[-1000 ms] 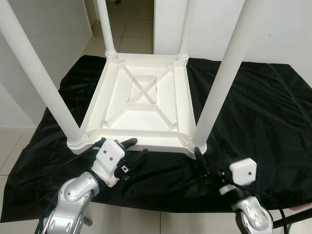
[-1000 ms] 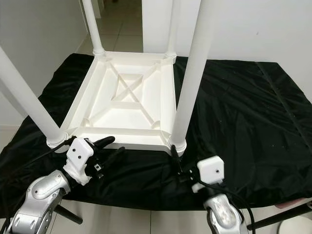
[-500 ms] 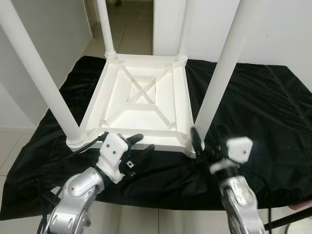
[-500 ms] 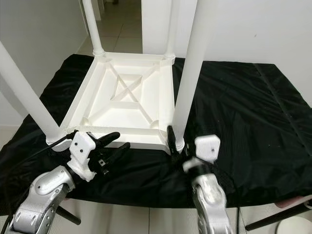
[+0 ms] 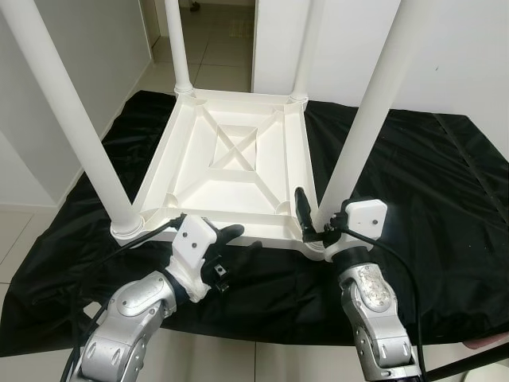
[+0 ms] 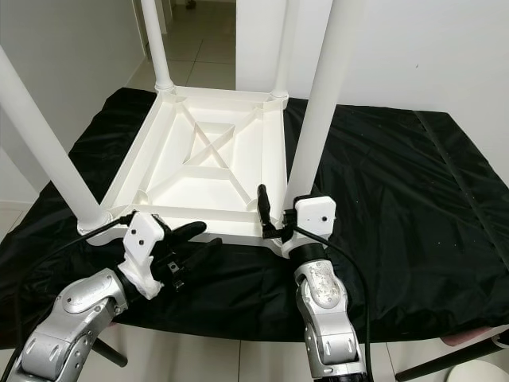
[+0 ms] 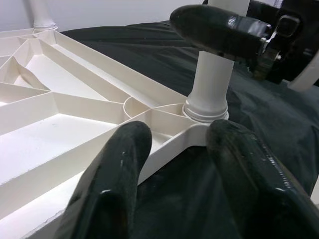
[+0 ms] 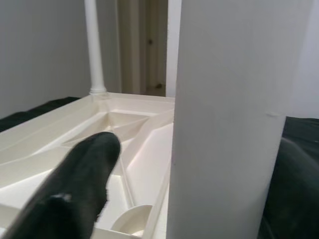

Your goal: Building children table

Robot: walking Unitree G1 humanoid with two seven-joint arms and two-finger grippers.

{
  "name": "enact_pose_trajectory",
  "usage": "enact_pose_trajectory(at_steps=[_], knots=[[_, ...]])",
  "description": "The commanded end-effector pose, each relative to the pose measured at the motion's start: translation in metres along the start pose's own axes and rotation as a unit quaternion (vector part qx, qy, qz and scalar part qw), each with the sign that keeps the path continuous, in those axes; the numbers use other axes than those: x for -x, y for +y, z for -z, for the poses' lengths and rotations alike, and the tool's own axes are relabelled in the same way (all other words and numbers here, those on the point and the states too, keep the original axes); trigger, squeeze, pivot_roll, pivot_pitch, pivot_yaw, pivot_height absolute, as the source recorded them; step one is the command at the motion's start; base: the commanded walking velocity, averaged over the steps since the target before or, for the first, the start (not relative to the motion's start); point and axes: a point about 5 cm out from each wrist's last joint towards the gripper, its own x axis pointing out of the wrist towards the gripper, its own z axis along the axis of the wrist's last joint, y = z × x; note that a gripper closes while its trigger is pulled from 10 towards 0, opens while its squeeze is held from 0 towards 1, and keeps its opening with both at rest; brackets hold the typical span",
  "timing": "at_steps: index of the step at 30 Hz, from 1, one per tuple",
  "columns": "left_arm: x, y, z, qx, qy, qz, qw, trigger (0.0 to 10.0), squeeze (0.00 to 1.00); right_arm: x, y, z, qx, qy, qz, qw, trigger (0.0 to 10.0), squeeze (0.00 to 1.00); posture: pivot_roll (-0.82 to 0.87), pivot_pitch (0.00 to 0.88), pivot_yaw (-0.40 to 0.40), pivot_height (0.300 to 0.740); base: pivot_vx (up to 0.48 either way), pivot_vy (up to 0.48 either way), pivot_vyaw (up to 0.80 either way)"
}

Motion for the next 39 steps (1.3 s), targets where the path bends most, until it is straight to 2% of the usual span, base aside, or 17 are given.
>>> enact_pose_trajectory(at_steps=[1, 2, 3, 4, 5, 9, 21, 39], knots=[[0.0, -0.001, -0.002, 0.001, -0.001, 0.005, 1.0, 10.0, 0.0, -0.001, 0.0, 0.004, 0.001, 0.014, 0.007, 1.0, 2.0, 0.0, -0.03, 0.02, -0.015, 0.74, 0.0, 0.0, 0.0], [0.0, -0.002, -0.003, 0.002, -0.001, 0.005, 1.0, 10.0, 0.0, -0.001, -0.001, 0.006, 0.001, 0.018, 0.009, 1.0, 0.0, 0.0, -0.02, 0.022, -0.023, 0.74, 0.0, 0.0, 0.0], [0.0, -0.002, -0.003, 0.003, 0.0, 0.004, 1.0, 10.0, 0.0, -0.001, -0.003, 0.007, 0.004, 0.023, 0.018, 1.0, 4.7, 0.0, -0.02, 0.022, -0.023, 0.74, 0.0, 0.0, 0.0], [0.0, -0.002, -0.003, 0.003, 0.0, 0.004, 1.0, 10.0, 0.0, -0.001, -0.003, 0.007, 0.004, 0.023, 0.018, 1.0, 4.7, 0.0, -0.02, 0.022, -0.023, 0.74, 0.0, 0.0, 0.0], [0.0, -0.002, -0.004, 0.004, 0.002, 0.004, 1.0, 10.0, 0.0, -0.002, -0.004, 0.008, 0.003, 0.027, 0.022, 0.999, 10.0, 0.0, -0.02, 0.022, -0.023, 0.74, 0.0, 0.0, 0.0], [0.0, -0.002, -0.005, 0.007, 0.008, 0.005, 1.0, 10.0, 0.0, -0.003, -0.006, 0.013, 0.003, 0.046, 0.036, 0.998, 10.0, 0.0, -0.02, 0.024, -0.026, 0.74, 0.0, 0.0, 0.0], [0.001, -0.003, -0.005, 0.007, 0.011, 0.005, 1.0, 10.0, 0.0, -0.004, -0.003, 0.016, -0.006, 0.055, 0.04, 0.998, 10.0, 0.0, -0.02, 0.03, -0.024, 0.74, 0.0, 0.0, 0.0], [-0.003, -0.004, -0.011, -0.006, 0.012, 0.007, 1.0, 10.0, 0.0, -0.026, 0.002, 0.011, -0.054, 0.051, 0.041, 0.996, 10.0, 0.0, -0.01, 0.035, -0.029, 0.74, 0.0, 0.0, 0.0]])
